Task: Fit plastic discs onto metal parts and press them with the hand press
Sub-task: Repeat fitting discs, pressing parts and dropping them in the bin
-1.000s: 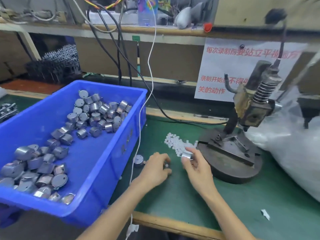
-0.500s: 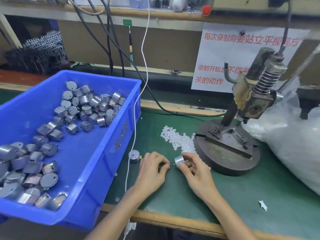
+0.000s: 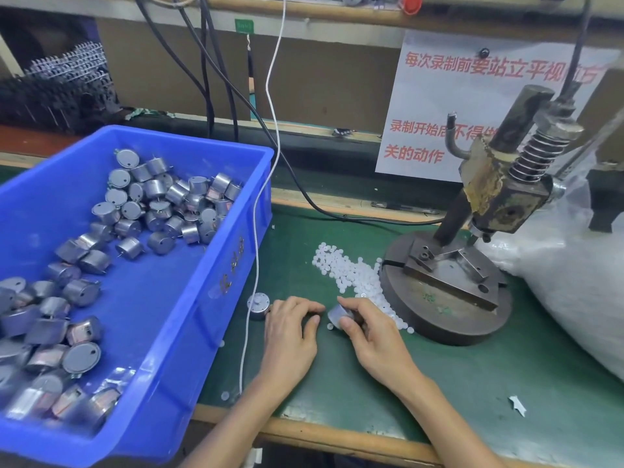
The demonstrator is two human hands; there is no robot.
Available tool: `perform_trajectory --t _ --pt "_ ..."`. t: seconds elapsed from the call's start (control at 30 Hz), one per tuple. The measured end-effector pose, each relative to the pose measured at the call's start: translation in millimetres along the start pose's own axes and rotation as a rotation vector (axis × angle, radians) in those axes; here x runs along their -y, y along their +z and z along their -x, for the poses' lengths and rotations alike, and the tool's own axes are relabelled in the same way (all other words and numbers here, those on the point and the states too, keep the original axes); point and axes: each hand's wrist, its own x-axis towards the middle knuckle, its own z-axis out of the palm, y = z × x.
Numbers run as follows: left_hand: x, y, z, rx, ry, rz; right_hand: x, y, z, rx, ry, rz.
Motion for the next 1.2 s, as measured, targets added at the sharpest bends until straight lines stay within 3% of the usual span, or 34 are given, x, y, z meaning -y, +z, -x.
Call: perform_trajectory --t 0.2,0.43,0.57,0.8,1.2 --pt "0.5 -0.2 0.3 0.004 0.003 0.005 0.3 0.9 -0.8 -0.002 -0.024 0.062" --pt "0.9 0.7 -0.2 0.024 0.024 -0.039 11.0 0.6 3.7 -0.019 -0.247 0.259" --pt "0.8 0.8 0.1 0.050 0.043 -0.057 11.3 1.0 4.0 0.033 -0.267 0.297" --pt "-5.4 -10.0 5.8 0.085 -0.039 0.337 11.8 0.0 2.0 0.019 -0.272 0.285" --pt "-1.4 -7.3 4.6 0.032 -0.055 0.396 14.4 0.7 3.0 0.052 -0.359 0.339"
